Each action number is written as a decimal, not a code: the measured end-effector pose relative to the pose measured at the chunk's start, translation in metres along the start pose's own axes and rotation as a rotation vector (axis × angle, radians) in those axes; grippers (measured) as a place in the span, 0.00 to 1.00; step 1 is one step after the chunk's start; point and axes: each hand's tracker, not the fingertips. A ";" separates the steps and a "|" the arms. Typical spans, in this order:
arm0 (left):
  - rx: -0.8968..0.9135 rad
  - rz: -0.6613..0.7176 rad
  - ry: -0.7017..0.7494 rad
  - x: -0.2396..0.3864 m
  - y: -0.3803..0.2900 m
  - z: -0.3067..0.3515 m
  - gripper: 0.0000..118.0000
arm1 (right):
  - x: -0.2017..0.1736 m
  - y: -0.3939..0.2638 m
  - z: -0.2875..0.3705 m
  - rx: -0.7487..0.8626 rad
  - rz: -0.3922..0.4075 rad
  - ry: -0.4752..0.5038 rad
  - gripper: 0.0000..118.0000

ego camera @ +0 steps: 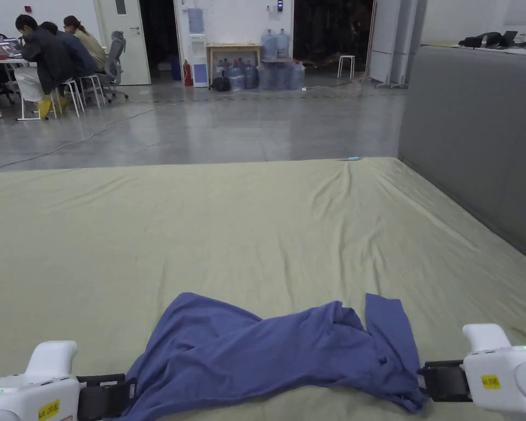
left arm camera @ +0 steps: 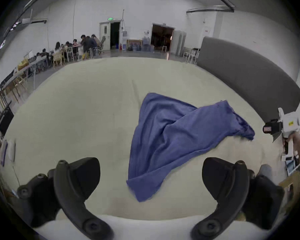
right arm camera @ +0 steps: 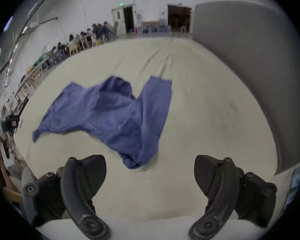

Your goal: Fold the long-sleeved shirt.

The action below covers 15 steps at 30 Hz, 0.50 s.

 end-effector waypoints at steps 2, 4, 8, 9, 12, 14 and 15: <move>-0.021 0.012 0.016 0.009 0.000 0.009 0.83 | 0.002 -0.003 0.012 0.026 -0.051 0.039 0.48; -0.008 0.007 0.022 0.012 -0.006 0.007 0.00 | 0.003 -0.007 0.016 0.031 -0.073 0.013 0.00; -0.044 0.031 0.033 0.008 -0.010 -0.010 0.00 | -0.008 -0.015 0.022 -0.007 -0.028 0.063 0.00; -0.048 0.041 0.025 0.007 -0.012 -0.015 0.00 | -0.011 -0.015 0.023 -0.014 -0.022 0.059 0.00; -0.074 0.032 0.020 0.002 -0.015 -0.031 0.84 | -0.009 -0.013 0.018 -0.018 -0.054 0.038 0.00; -0.163 -0.003 0.071 0.003 -0.022 -0.049 1.00 | -0.011 -0.012 0.015 -0.026 -0.038 0.038 0.00; -0.135 -0.002 0.059 0.003 -0.025 -0.054 1.00 | -0.013 -0.012 0.015 -0.029 -0.028 0.031 0.00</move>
